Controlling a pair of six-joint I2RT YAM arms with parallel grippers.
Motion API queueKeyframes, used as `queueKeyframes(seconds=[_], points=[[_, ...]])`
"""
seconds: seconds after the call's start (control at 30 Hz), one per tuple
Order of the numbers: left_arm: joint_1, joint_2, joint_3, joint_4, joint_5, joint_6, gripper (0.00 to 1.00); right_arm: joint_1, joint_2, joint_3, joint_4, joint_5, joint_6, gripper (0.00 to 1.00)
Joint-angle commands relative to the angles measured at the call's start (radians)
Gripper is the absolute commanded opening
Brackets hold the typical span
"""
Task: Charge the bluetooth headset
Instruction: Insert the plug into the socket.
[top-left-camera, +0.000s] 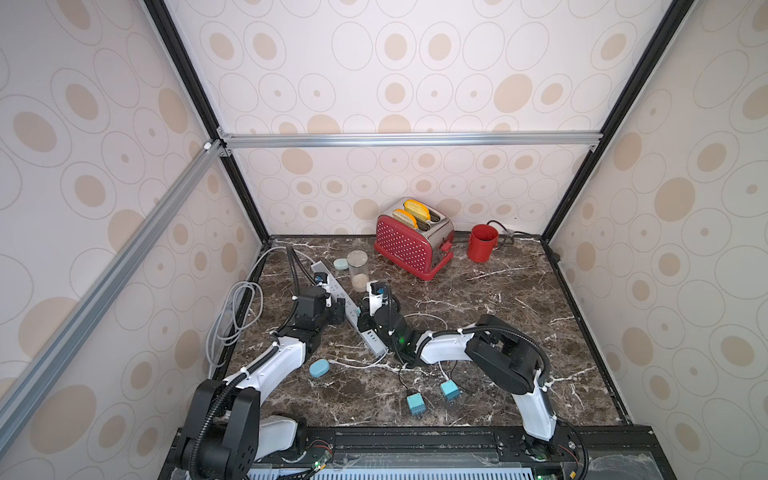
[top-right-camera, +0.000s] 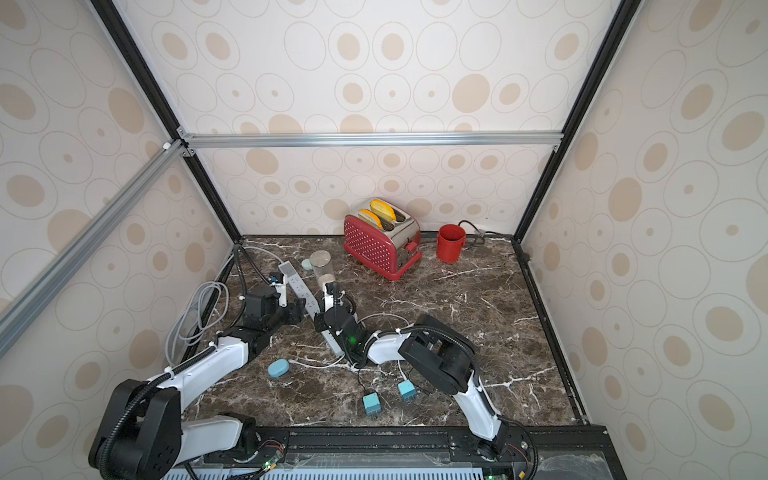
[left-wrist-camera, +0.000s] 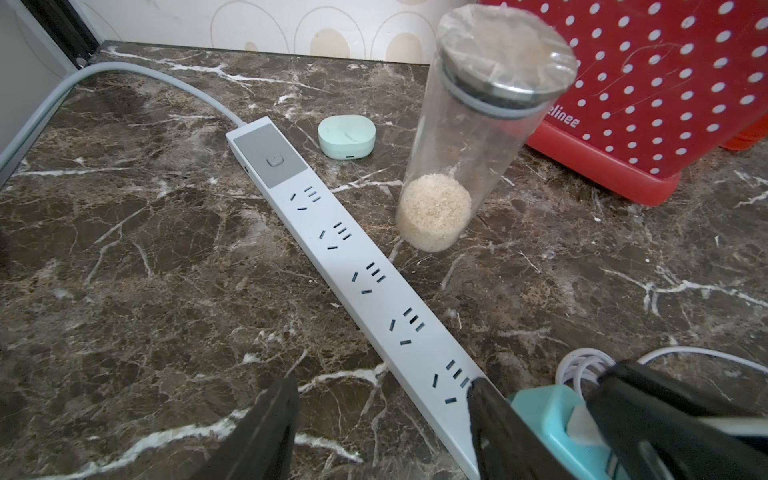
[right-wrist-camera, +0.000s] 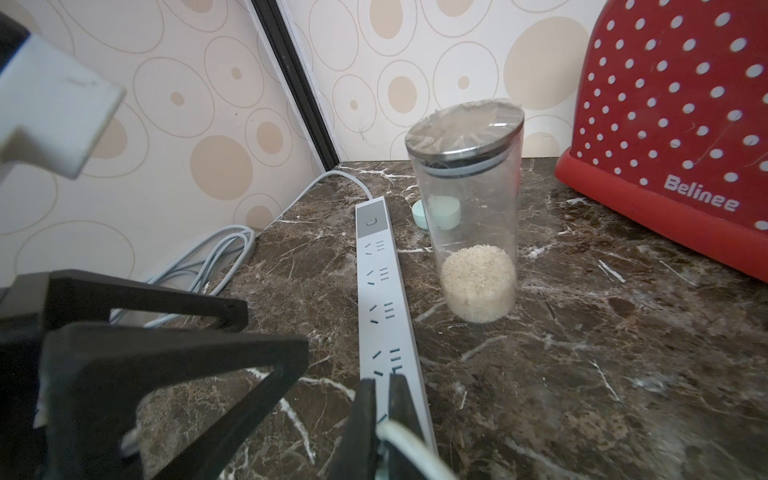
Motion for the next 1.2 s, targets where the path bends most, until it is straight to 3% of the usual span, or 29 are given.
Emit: queueKeyframes(seconds=[0.0,0.63,1.17], points=[[-0.001,0.005,0.033,0.002,0.005,-0.011,0.66,0.011,0.023,-0.009,-0.001,0.004,0.016,0.00],[0.000,0.019,0.040,0.000,0.013,-0.010,0.66,0.026,-0.068,-0.067,0.036,0.045,-0.025,0.00],[0.000,0.027,0.047,0.000,0.020,-0.009,0.66,0.012,-0.018,-0.018,0.079,0.031,-0.042,0.00]])
